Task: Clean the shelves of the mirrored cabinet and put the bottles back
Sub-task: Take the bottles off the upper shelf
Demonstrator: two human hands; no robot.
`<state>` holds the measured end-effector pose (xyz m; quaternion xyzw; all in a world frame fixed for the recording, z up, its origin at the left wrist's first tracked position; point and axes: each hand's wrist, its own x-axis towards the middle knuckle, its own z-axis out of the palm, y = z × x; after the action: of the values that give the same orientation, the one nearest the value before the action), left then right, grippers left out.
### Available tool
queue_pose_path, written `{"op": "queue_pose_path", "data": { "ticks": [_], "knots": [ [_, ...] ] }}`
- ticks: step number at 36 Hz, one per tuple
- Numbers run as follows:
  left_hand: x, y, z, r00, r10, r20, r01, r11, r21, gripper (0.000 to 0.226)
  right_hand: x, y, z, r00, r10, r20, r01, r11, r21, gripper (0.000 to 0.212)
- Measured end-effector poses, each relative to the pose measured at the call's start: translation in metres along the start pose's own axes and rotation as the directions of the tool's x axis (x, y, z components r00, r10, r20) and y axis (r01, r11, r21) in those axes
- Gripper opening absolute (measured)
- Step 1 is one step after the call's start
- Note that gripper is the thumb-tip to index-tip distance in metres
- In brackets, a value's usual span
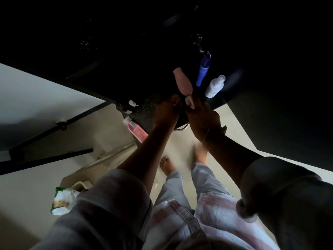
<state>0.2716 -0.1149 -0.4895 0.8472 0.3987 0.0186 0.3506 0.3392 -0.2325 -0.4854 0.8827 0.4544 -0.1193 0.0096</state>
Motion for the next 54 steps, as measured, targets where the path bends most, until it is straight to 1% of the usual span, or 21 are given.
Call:
{"op": "queue_pose_path", "data": {
  "ticks": [3, 9, 11, 13, 15, 18, 21, 22, 24, 25, 26, 29, 31, 33, 34, 36, 37, 41, 46, 52, 54],
  "knots": [
    [0.003, 0.003, 0.000, 1.000, 0.021, 0.015, -0.021, 1.000, 0.021, 0.025, 0.001, 0.003, 0.004, 0.999, -0.031, -0.007, 0.031, 0.999, 0.013, 0.032],
    [0.004, 0.014, 0.000, 0.998, 0.057, -0.001, -0.057, 0.997, 0.053, 0.036, 0.000, 0.012, 0.004, 0.994, -0.087, 0.059, 0.077, 0.986, 0.147, 0.043],
    [0.007, 0.014, 0.001, 0.998, 0.062, 0.008, -0.063, 0.994, 0.093, 0.029, 0.001, 0.011, 0.004, 0.997, -0.020, 0.070, -0.001, 0.957, 0.292, 0.046],
    [0.008, 0.016, 0.002, 0.997, 0.072, 0.010, -0.073, 0.993, 0.091, 0.025, 0.002, 0.011, 0.003, 0.995, 0.059, 0.080, -0.089, 0.889, 0.448, 0.045],
    [0.008, 0.018, 0.002, 0.998, 0.065, 0.025, -0.066, 0.997, 0.048, 0.023, 0.002, 0.011, 0.001, 0.988, 0.111, 0.109, -0.152, 0.841, 0.520, 0.043],
    [0.006, 0.017, 0.003, 0.999, 0.001, 0.051, 0.001, 0.999, -0.036, 0.022, 0.002, 0.011, 0.006, 0.990, 0.079, 0.116, -0.125, 0.872, 0.473, 0.043],
    [0.002, 0.017, 0.000, 1.000, 0.026, 0.009, -0.026, 0.996, -0.081, 0.022, 0.001, 0.010, 0.005, 0.989, 0.108, 0.103, -0.142, 0.893, 0.428, 0.041],
    [0.000, 0.018, -0.002, 0.999, 0.033, -0.004, -0.033, 0.996, -0.086, 0.022, -0.001, 0.009, 0.003, 0.994, 0.086, 0.061, -0.103, 0.919, 0.380, 0.041],
    [-0.004, 0.015, -0.003, 0.999, 0.018, -0.028, -0.021, 0.995, -0.099, 0.025, -0.007, 0.008, 0.001, 0.999, -0.043, -0.029, 0.048, 0.973, 0.225, 0.038],
    [-0.007, 0.013, -0.004, 0.999, 0.000, -0.041, -0.005, 0.993, -0.116, 0.027, -0.010, 0.007, 0.001, 0.994, -0.085, -0.073, 0.095, 0.984, 0.152, 0.035],
    [-0.011, 0.010, -0.005, 0.999, -0.017, -0.048, 0.011, 0.991, -0.137, 0.029, -0.011, 0.006, 0.005, 0.992, -0.089, -0.092, 0.100, 0.987, 0.126, 0.034],
    [-0.034, -0.002, -0.014, 0.988, -0.014, -0.151, -0.008, 0.990, -0.144, 0.031, -0.017, -0.007, 0.010, 0.984, -0.092, -0.154, 0.119, 0.976, 0.182, 0.027],
    [-0.051, -0.016, -0.023, 0.958, -0.081, -0.275, 0.038, 0.986, -0.160, 0.032, -0.018, -0.021, 0.011, 0.968, -0.122, -0.219, 0.173, 0.957, 0.233, 0.023],
    [-0.060, -0.033, -0.036, 0.890, -0.221, -0.398, 0.151, 0.968, -0.201, 0.034, -0.014, -0.040, 0.007, 0.955, -0.139, -0.263, 0.214, 0.934, 0.286, 0.020],
    [-0.061, -0.042, -0.042, 0.850, -0.268, -0.454, 0.175, 0.956, -0.237, 0.034, -0.010, -0.049, 0.004, 0.946, -0.144, -0.289, 0.234, 0.923, 0.306, 0.019],
    [-0.061, -0.057, -0.058, 0.786, -0.286, -0.547, 0.176, 0.953, -0.246, 0.033, 0.002, -0.069, -0.002, 0.934, -0.154, -0.321, 0.262, 0.908, 0.328, 0.023],
    [-0.059, -0.063, -0.064, 0.773, -0.274, -0.572, 0.179, 0.960, -0.217, 0.035, 0.009, -0.079, -0.005, 0.936, -0.157, -0.316, 0.266, 0.902, 0.339, 0.029],
    [-0.049, -0.081, -0.083, 0.818, -0.263, -0.511, 0.221, 0.965, -0.144, 0.059, 0.039, -0.113, -0.010, 0.953, -0.231, -0.194, 0.291, 0.873, 0.392, 0.046],
    [-0.038, -0.098, -0.090, 0.889, -0.220, -0.402, 0.179, 0.974, -0.137, 0.053, 0.067, -0.138, -0.009, 0.956, -0.263, -0.129, 0.293, 0.842, 0.452, 0.055],
    [-0.030, -0.108, -0.090, 0.902, -0.200, -0.383, 0.152, 0.976, -0.153, 0.038, 0.079, -0.149, -0.001, 0.951, -0.283, -0.124, 0.307, 0.830, 0.465, 0.036],
    [-0.025, -0.111, -0.090, 0.904, -0.185, -0.385, 0.148, 0.981, -0.125, 0.032, 0.078, -0.149, -0.001, 0.953, -0.267, -0.141, 0.302, 0.832, 0.465, 0.030]
  ]
}}
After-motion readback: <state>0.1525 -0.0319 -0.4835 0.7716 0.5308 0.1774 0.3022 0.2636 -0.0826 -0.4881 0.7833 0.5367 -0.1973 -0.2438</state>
